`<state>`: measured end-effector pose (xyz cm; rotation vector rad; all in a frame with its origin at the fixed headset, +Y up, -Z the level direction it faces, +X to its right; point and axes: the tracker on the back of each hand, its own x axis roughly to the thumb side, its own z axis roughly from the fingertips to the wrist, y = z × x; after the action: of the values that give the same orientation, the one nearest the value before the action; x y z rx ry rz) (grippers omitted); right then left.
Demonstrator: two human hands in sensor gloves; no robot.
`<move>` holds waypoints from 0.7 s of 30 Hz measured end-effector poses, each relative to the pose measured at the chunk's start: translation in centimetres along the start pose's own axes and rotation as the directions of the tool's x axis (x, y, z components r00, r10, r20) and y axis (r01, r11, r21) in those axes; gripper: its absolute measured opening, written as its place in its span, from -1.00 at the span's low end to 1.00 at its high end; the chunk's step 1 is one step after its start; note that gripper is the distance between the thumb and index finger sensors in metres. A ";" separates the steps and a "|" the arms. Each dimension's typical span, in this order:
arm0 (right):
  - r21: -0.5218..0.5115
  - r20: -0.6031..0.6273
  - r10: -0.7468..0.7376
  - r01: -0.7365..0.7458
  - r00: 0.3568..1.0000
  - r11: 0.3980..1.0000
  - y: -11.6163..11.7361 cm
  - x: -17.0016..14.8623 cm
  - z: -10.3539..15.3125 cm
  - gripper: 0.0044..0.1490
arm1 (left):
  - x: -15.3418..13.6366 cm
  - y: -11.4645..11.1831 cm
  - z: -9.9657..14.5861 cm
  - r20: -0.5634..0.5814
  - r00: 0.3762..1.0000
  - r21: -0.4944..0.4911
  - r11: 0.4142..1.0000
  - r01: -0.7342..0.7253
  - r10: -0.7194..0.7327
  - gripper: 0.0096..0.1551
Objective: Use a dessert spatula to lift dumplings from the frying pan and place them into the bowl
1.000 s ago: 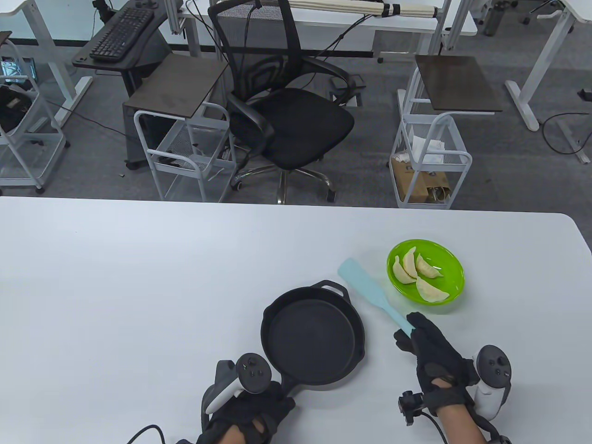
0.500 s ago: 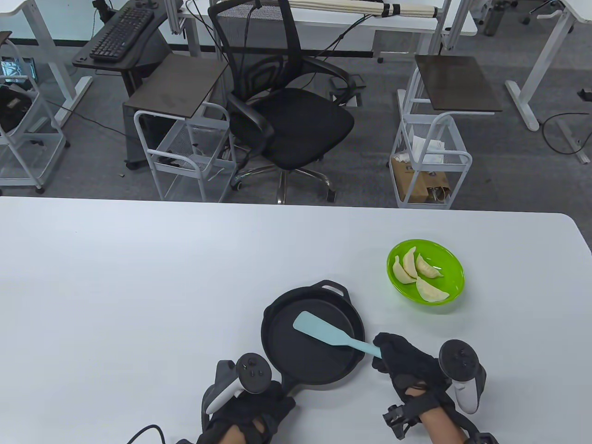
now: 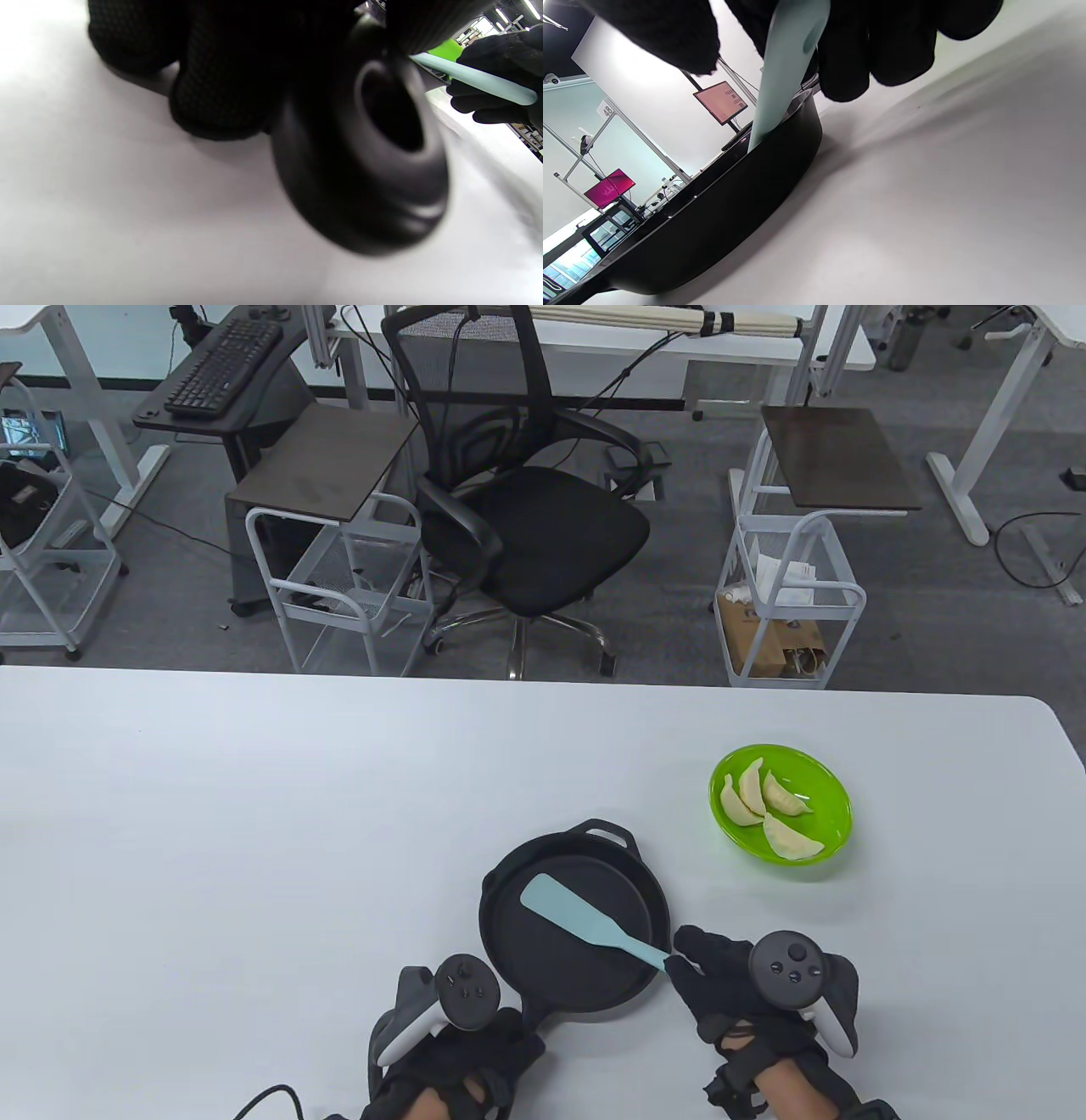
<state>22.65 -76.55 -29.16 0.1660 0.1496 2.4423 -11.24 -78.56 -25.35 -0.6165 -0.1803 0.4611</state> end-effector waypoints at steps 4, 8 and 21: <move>0.008 -0.010 0.107 -0.106 0.994 0.994 -0.9 -0.3 0.2 -0.12 | 0.3 0.8 1.0 -0.033 0.999 0.026 0.999 0.022 -0.021 -0.26; -0.021 -0.014 0.172 -0.172 0.985 0.985 -2.3 -0.2 0.7 -0.09 | 0.4 2.0 2.2 -0.080 0.994 0.099 0.992 0.081 -0.074 -0.23; -0.329 0.182 0.313 -0.242 0.932 0.913 -5.9 3.8 4.6 0.09 | -0.3 4.7 4.9 -0.012 0.998 0.494 0.867 0.057 -0.059 0.12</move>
<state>24.11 -69.31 -25.17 0.3548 -0.3758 2.6679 -14.69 -72.81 -24.25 -0.1033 -0.0767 0.4278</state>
